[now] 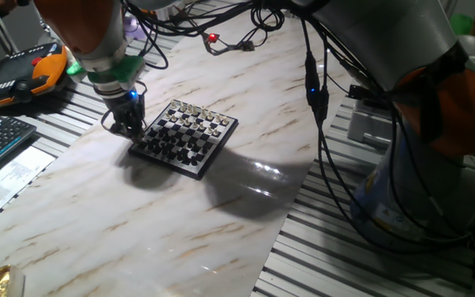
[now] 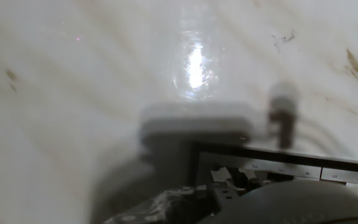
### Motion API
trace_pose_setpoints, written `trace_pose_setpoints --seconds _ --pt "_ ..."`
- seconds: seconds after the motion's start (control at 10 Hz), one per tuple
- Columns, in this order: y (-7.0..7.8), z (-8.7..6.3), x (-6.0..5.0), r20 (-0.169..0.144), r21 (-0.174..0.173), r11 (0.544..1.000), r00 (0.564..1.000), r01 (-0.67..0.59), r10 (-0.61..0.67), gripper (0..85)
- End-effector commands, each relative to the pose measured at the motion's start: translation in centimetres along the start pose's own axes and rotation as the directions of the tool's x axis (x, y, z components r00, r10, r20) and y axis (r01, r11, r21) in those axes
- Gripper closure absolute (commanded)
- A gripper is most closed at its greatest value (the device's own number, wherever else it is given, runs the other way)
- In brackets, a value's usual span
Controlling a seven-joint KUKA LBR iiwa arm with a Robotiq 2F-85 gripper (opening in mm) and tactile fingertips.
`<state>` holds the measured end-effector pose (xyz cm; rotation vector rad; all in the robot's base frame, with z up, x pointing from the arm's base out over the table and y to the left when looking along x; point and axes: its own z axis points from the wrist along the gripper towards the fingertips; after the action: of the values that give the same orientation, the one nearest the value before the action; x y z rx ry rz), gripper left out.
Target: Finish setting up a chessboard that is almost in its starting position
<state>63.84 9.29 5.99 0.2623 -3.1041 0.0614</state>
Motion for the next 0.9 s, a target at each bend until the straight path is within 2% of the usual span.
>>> trace_pose_setpoints --seconds 0.0,0.3,0.4,0.5,0.6,0.8 --pt "-0.01 0.09 0.08 -0.003 -0.001 1.000 1.000 0.002 -0.002 84.3" --pt "0.09 0.61 0.50 -0.001 -0.006 1.000 1.000 0.002 -0.002 84.3" --pt "0.14 0.66 0.51 0.001 0.002 1.000 1.000 0.002 -0.002 84.0" --pt "0.17 0.64 0.49 0.000 0.016 1.000 1.000 0.004 -0.004 79.3" --pt "0.14 0.65 0.51 0.000 0.016 1.000 1.000 0.004 -0.004 74.3" --pt "0.15 0.67 0.50 0.003 0.025 1.000 1.000 0.004 -0.004 68.7"
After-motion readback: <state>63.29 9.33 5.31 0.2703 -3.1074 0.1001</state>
